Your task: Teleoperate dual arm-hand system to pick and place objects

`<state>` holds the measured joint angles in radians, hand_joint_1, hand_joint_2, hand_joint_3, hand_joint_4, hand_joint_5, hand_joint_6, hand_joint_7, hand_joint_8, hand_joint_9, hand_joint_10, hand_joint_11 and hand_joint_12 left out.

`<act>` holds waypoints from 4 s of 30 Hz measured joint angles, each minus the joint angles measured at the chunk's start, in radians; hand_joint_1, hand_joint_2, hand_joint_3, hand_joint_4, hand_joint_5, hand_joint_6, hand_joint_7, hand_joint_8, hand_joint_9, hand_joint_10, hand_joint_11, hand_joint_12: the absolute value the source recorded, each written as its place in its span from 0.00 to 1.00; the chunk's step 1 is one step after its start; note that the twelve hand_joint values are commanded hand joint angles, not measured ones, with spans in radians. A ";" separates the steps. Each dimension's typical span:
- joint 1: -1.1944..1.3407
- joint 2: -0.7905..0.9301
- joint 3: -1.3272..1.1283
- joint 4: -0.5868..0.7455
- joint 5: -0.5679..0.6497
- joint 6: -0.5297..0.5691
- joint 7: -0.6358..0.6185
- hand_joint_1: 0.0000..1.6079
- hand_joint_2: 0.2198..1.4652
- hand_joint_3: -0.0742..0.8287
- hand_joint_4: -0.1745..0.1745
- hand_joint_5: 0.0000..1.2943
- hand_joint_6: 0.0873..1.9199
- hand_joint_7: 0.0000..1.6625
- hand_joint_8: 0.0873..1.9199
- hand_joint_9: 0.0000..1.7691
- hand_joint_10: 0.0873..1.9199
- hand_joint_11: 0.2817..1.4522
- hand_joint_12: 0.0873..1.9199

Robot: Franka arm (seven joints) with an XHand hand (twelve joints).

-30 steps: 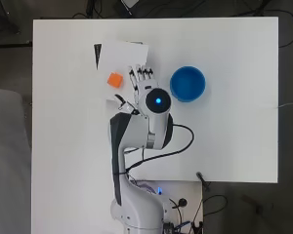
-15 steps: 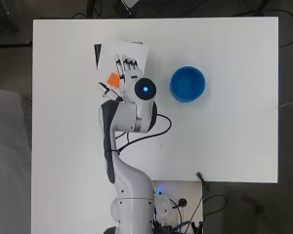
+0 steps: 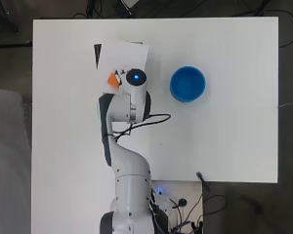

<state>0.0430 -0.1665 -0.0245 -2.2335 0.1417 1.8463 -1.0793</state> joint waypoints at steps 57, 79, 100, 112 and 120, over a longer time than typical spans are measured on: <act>-0.027 -0.114 -0.077 0.199 -0.013 0.060 -0.256 0.54 0.85 0.08 1.00 0.52 0.77 0.55 1.00 0.70 1.00 0.58 0.99; -0.096 0.064 -0.417 0.263 -0.019 0.034 -0.262 0.57 0.81 0.08 1.00 0.58 0.69 0.65 0.99 0.78 1.00 0.67 0.95; 1.275 -0.379 -1.586 0.291 -0.482 0.155 0.090 0.73 0.82 0.09 0.14 0.47 0.72 0.53 0.70 0.53 0.70 0.26 0.59; 1.366 -0.444 -1.759 0.288 -0.542 0.180 0.140 0.79 0.79 0.08 0.10 0.48 0.75 0.53 0.57 0.53 0.47 0.29 0.27; 1.424 -0.475 -1.766 0.323 -0.573 0.021 0.269 0.05 0.64 0.08 0.58 0.13 0.00 0.18 0.00 0.20 0.00 0.13 0.00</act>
<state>1.4668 -0.6420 -1.7906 -1.9100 -0.4315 1.8676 -0.8108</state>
